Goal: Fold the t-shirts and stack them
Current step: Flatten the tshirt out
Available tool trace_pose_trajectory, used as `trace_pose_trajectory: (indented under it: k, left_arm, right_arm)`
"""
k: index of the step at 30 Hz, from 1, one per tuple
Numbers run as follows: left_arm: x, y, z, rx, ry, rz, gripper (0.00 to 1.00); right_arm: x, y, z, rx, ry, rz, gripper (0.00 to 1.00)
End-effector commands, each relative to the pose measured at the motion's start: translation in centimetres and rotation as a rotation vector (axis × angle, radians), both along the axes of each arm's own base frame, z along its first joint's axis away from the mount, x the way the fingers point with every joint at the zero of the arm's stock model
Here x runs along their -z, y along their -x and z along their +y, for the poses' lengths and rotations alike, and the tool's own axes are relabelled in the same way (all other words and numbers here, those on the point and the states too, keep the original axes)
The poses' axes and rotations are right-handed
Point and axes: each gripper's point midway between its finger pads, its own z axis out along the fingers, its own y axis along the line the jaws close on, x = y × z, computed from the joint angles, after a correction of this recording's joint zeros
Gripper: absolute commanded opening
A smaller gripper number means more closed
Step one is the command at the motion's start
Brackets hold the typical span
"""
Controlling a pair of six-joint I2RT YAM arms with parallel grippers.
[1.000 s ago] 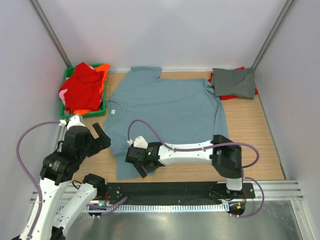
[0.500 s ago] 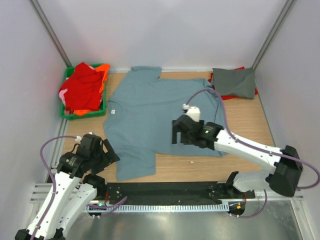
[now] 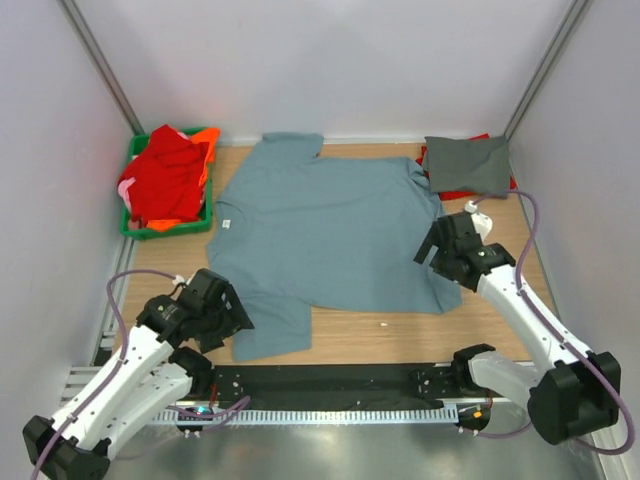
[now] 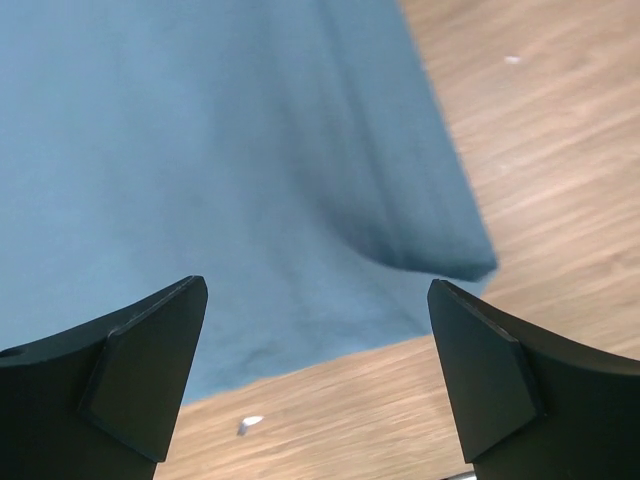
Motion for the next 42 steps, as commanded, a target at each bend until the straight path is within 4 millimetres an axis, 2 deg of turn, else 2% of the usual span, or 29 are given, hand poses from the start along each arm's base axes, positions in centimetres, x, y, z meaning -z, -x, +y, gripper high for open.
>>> trace_pose_trajectory:
  k: [1,6,7,8,9,10,11,12,18,20,24,25,27,34,39,42]
  left_arm:
    - [0.1,-1.0,-0.1,-0.058,-0.018,-0.034,0.81]
    - [0.8,-1.4,-1.0,-0.06,-0.015,-0.05,0.81]
    - [1.1,-1.7,-1.5,-0.055,-0.006,-0.059,0.81]
    - [1.5,-1.8,-1.7,-0.051,-0.007,-0.057,0.81]
    - [2.7,-1.3,-1.9,-0.037,-0.027,-0.024,0.81]
    - [3.1,-1.4,-2.2,-0.031,-0.028,-0.022,0.8]
    - [3.5,-1.4,-2.0,-0.035,-0.047,-0.021,0.81]
    - [4.3,-1.0,-1.9,-0.024,-0.065,-0.009,0.8]
    - [5.2,-1.2,-2.0,-0.012,-0.051,-0.035,0.8]
    - [5.4,-1.2,-2.0,-0.001,-0.054,-0.035,0.8]
    - [5.8,-1.0,-2.0,0.017,-0.059,-0.03,0.81]
    - [5.9,-1.1,-2.1,0.02,-0.057,-0.032,0.8]
    - [6.1,-0.9,-2.1,0.027,-0.055,-0.032,0.8]
    - [6.6,-0.8,-1.9,0.025,-0.048,-0.04,0.8]
    - [6.9,-0.5,-1.7,0.022,-0.044,-0.043,0.8]
    - [7.1,-0.5,-1.7,0.02,-0.037,-0.05,0.81]
  right_arm:
    - [1.4,-0.5,-1.5,-0.001,-0.073,0.04,0.98]
    - [1.8,-0.5,-2.8,0.078,-0.081,0.047,0.92]
    - [1.8,-0.5,-3.0,0.096,-0.088,0.036,0.85]
    - [2.7,0.1,-3.1,0.124,-0.108,0.049,0.82]
    - [2.9,0.3,-3.5,0.153,-0.126,0.048,0.79]
    - [2.9,0.6,-3.5,0.161,-0.146,0.033,0.66]
    - [3.8,1.3,-3.7,0.178,-0.149,0.049,0.62]
    - [3.9,1.5,-3.8,0.199,-0.156,0.043,0.61]
    - [4.9,1.9,-4.0,0.236,-0.159,0.062,0.63]
    - [5.2,1.4,-3.0,0.197,-0.201,0.063,0.62]
    - [5.8,0.4,-2.2,0.138,-0.219,0.064,0.62]
    - [6.1,0.5,-2.7,0.132,-0.187,0.09,0.62]
    - [5.4,-0.6,-3.1,0.125,-0.158,0.074,0.62]
    - [5.5,-2.7,-3.6,0.066,-0.09,0.127,0.59]
    - [5.3,-3.0,-4.3,0.034,-0.022,0.161,0.59]
    - [6.7,-2.5,-3.9,0.005,-0.016,0.231,0.58]
